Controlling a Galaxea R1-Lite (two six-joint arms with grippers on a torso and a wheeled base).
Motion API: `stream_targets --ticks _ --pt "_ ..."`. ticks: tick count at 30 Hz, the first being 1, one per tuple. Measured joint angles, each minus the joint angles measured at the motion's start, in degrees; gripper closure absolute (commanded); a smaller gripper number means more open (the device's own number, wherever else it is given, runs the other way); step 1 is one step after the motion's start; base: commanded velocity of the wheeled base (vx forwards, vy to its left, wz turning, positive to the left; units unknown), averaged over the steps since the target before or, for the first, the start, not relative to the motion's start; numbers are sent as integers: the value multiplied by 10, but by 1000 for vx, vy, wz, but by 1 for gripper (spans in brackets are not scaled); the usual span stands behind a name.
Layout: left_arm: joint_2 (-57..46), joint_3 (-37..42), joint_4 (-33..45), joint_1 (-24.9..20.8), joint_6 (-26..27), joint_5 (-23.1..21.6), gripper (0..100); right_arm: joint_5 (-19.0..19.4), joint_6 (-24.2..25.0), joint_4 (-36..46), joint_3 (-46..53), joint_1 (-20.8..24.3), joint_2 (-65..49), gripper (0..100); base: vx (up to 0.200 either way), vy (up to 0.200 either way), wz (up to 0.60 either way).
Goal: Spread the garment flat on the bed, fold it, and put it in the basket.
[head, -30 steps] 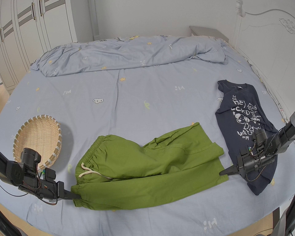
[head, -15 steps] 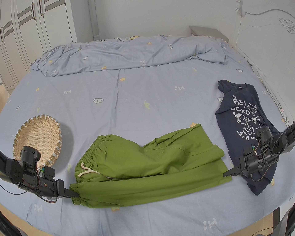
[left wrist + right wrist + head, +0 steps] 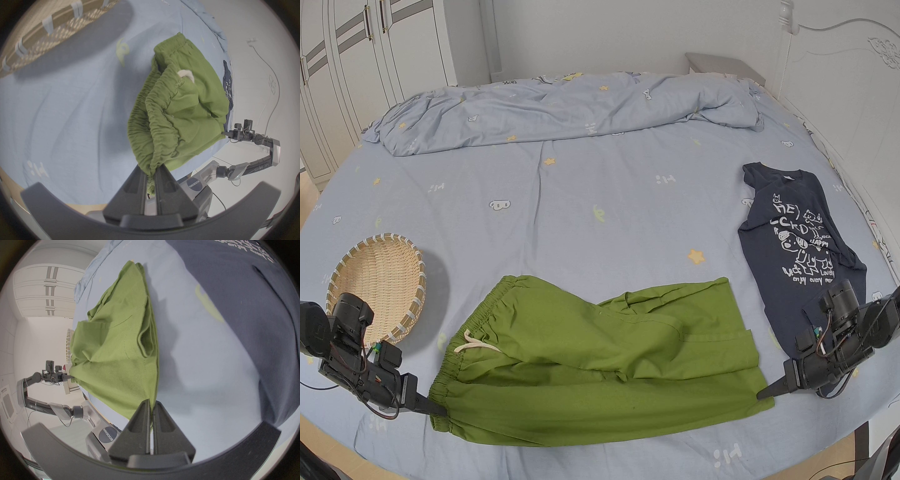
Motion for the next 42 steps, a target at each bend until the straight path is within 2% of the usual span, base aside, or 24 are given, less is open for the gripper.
stream_targets --ticks 6,20,21,25,34,39,42 --pt "-7 -9 7 12 24 18 100 -1 1 -87 73 7 -6 100 0 0 0" --pt "20 -5 8 -3 28 39 100 -3 2 -98 109 19 9 100 0 0 0" --pt "21 -3 8 -4 30 41 0 -3 2 -101 110 19 10 0 0 0 0" --pt "22 8 7 -10 48 47 0 -4 3 -112 112 18 17 0 0 0 0" --pt "2 16 6 -15 53 55 0 8 4 -125 118 16 20 0 0 0 0" --pt "-45 14 9 -12 44 55 0 5 7 -128 117 -1 -1 0 0 0 0" --pt "-89 5 11 -12 20 55 0 3 25 -133 104 -9 -37 0 0 0 0"
